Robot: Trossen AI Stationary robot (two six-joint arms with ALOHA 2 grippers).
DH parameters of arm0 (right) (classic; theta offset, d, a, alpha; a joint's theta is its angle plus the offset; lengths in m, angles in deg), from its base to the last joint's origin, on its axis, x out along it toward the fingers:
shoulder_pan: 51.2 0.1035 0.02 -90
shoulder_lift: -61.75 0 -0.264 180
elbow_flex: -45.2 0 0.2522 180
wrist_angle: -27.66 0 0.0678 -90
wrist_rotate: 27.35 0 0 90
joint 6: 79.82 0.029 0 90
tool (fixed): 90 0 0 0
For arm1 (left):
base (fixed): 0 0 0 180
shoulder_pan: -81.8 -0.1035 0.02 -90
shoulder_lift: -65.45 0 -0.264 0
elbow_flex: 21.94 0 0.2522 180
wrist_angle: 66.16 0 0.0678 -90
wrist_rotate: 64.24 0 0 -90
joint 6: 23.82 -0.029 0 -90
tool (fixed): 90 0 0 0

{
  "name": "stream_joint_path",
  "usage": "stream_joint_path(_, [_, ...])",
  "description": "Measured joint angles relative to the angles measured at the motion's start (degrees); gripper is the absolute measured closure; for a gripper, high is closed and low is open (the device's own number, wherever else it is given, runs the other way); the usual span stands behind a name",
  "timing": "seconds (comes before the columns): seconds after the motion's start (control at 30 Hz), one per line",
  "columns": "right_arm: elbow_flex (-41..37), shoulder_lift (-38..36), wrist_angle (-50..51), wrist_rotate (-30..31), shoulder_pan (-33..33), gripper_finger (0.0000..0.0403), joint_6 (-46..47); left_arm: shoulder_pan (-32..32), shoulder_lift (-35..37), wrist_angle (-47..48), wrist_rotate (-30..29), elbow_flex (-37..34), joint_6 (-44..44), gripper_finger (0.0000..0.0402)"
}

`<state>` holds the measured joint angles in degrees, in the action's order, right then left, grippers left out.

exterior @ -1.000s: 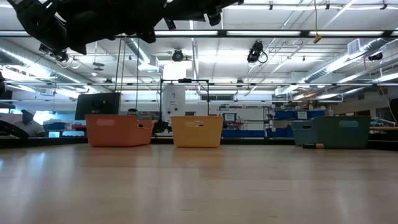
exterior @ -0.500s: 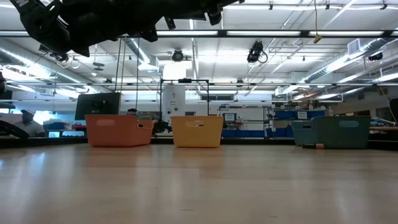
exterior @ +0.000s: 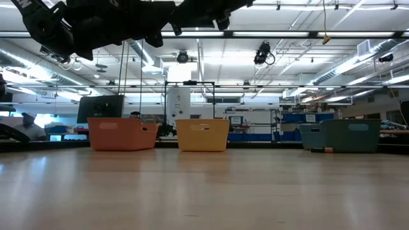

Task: Sort batteries
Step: Put the silver battery into the orange bin

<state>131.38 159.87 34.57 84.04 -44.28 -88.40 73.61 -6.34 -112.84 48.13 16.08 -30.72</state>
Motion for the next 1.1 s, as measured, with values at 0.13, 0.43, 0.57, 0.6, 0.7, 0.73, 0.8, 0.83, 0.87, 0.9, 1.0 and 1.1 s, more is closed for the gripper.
stream_joint_path(0.13, [0.00, 0.00, 0.92, 1.97, 0.02, 0.0227, 0.00, -0.48, 0.02, -0.15, -0.20, 0.00, 0.01, 0.0346])
stream_joint_path(0.43, [0.00, 0.00, 7.34, 2.17, -1.13, 0.0186, 1.42, -4.27, 0.17, -0.54, -0.26, -0.01, 2.48, 0.0346])
stream_joint_path(0.57, [-0.02, 0.00, 10.93, 3.80, -1.61, 0.0179, 2.75, -8.26, 0.17, -0.34, -0.35, -0.02, 5.53, 0.0346])
stream_joint_path(0.6, [-0.04, 0.00, 11.54, 4.12, -1.72, 0.0179, 3.09, -9.46, 0.17, -0.13, 0.06, -0.02, 6.18, 0.0346])
stream_joint_path(0.7, [-0.04, 0.00, 12.95, 4.29, -1.81, 0.0180, 4.03, -13.08, 0.24, 0.78, 1.28, -0.02, 8.25, 0.0346])
stream_joint_path(0.73, [-0.04, 0.00, 13.46, 4.29, -1.79, 0.0181, 4.31, -14.48, 0.28, 1.44, 1.57, -0.02, 8.69, 0.0346])
stream_joint_path(0.8, [-0.05, 0.00, 14.78, 4.29, -1.79, 0.0182, 5.24, -17.62, 0.77, 4.09, 1.92, -0.02, 9.03, 0.0346])
stream_joint_path(0.83, [-0.07, 0.00, 15.29, 4.29, -1.79, 0.0182, 5.81, -19.38, 1.11, 5.76, 1.92, 0.00, 9.07, 0.0346])
stream_joint_path(0.87, [-0.07, 0.00, 15.85, 4.29, -1.77, 0.0182, 6.36, -21.15, 1.49, 8.26, 1.97, 0.31, 9.10, 0.0346])
stream_joint_path(0.9, [-0.07, 0.00, 16.51, 4.28, -1.77, 0.0182, 6.91, -22.94, 2.02, 11.32, 2.05, 0.80, 9.28, 0.0346])
stream_joint_path(1.0, [-0.38, 0.00, 18.08, 4.27, -1.77, 0.0181, 8.62, -28.18, 3.71, 23.02, 2.58, 3.55, 8.93, 0.0346])
stream_joint_path(1.1, [-1.89, 0.00, 18.15, 4.27, -1.77, 0.0182, 9.31, -33.04, 4.07, 38.97, 1.27, 7.89, 6.45, 0.0346])
